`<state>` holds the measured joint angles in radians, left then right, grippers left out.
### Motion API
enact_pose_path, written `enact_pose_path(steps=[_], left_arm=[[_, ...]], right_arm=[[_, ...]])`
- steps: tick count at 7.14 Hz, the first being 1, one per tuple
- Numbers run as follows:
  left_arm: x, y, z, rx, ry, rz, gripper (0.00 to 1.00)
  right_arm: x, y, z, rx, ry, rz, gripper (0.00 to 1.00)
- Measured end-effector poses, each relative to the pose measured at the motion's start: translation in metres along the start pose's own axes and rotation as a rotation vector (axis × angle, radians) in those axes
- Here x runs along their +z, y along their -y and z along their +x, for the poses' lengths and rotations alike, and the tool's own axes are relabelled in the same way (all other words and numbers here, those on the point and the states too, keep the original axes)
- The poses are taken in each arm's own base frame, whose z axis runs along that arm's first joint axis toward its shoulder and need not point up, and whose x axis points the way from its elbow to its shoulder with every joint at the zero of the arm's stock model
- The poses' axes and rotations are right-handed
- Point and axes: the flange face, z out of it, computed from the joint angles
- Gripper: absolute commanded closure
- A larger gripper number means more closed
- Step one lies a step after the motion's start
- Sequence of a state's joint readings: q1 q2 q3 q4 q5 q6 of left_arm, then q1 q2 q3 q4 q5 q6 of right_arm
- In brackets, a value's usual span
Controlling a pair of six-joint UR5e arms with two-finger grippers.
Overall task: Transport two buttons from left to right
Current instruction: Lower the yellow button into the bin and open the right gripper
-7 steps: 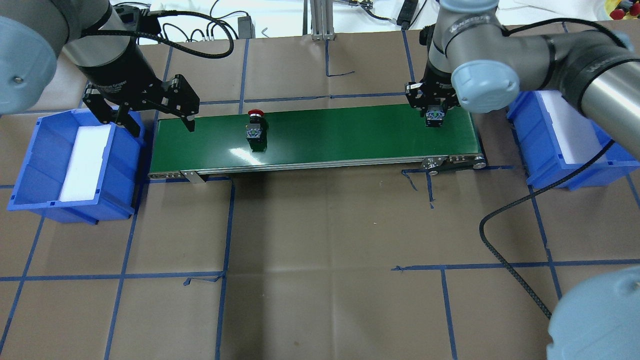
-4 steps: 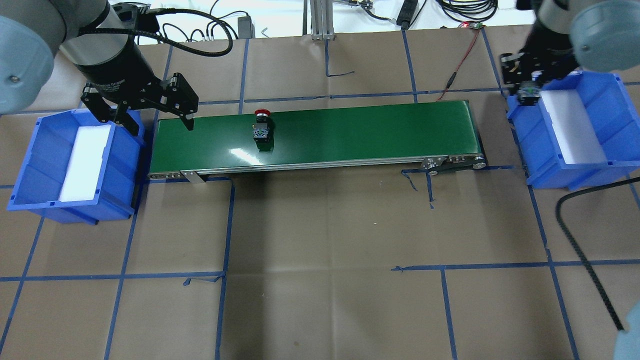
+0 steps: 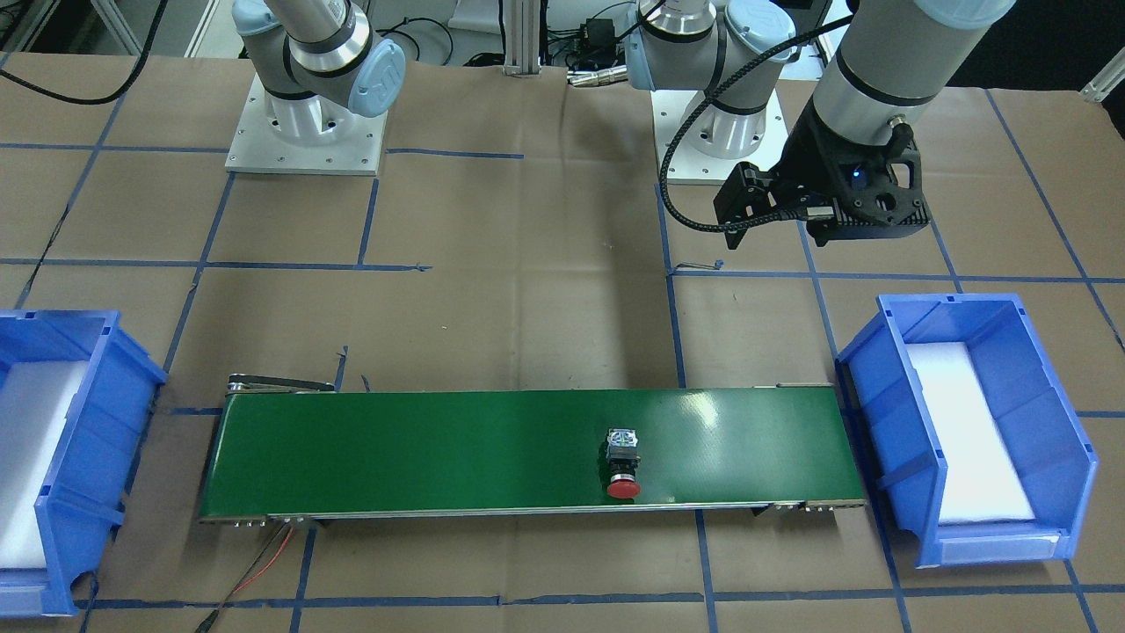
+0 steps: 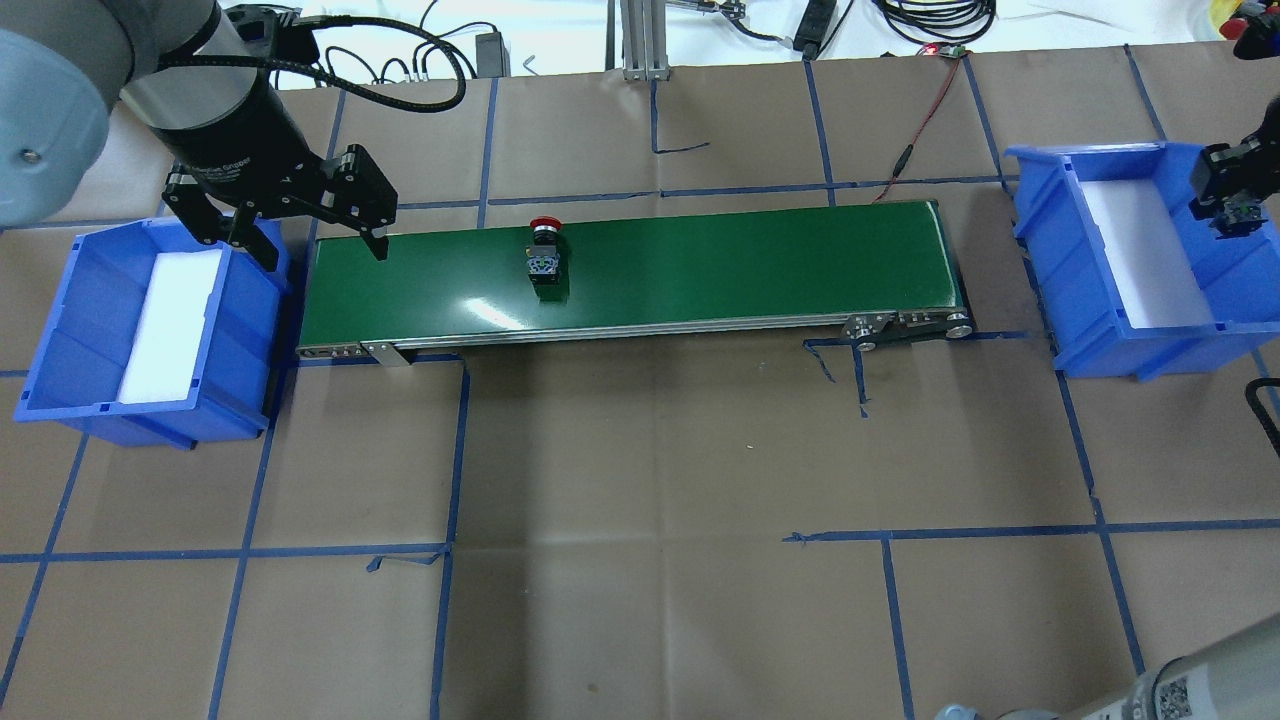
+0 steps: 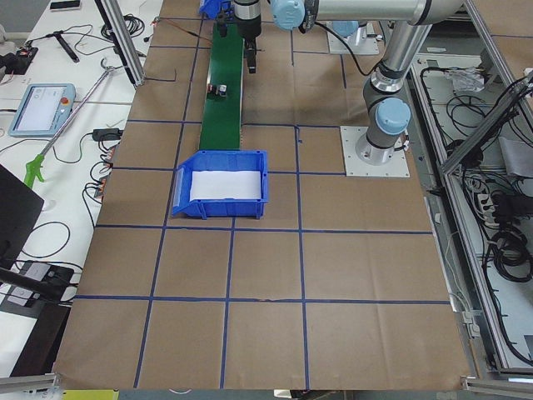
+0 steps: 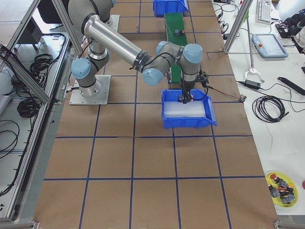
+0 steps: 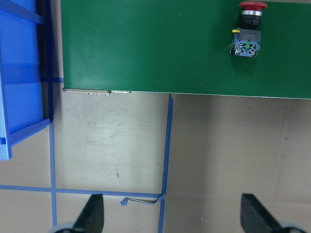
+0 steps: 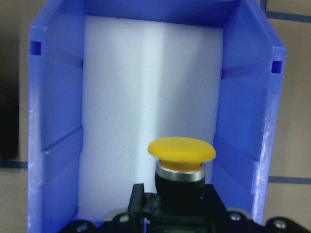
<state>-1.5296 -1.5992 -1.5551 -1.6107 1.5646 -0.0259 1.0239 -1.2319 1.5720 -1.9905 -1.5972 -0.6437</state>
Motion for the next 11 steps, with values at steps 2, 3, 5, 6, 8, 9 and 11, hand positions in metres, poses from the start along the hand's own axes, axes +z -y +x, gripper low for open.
enact_pose_path(steps=[2,3,5,6,8,9,11], left_arm=[[-0.001,-0.001,0.0,0.001,0.0,0.0,0.0],[-0.002,-0.001,0.0,0.002,0.0,0.002,0.0],[-0.002,-0.001,0.0,0.002,0.0,0.003,0.0],[-0.002,-0.001,0.0,0.002,0.0,0.003,0.0],[-0.002,-0.001,0.0,0.002,-0.001,0.002,0.0],[-0.002,-0.001,0.0,0.002,-0.001,0.002,0.0],[-0.002,-0.001,0.0,0.002,0.0,0.003,0.0]], right_arm=[[0.039,-0.007,-0.002,-0.01,-0.003,0.008,0.97],[0.057,-0.014,-0.008,-0.011,-0.001,0.006,0.97],[0.089,-0.027,-0.02,-0.014,0.005,-0.003,0.96],[0.102,-0.033,-0.025,-0.016,0.01,-0.014,0.96],[0.118,-0.04,-0.03,-0.017,0.021,-0.037,0.32],[0.121,-0.041,-0.032,-0.017,0.027,-0.039,0.27],[0.12,-0.038,-0.033,-0.015,0.043,-0.015,0.24]])
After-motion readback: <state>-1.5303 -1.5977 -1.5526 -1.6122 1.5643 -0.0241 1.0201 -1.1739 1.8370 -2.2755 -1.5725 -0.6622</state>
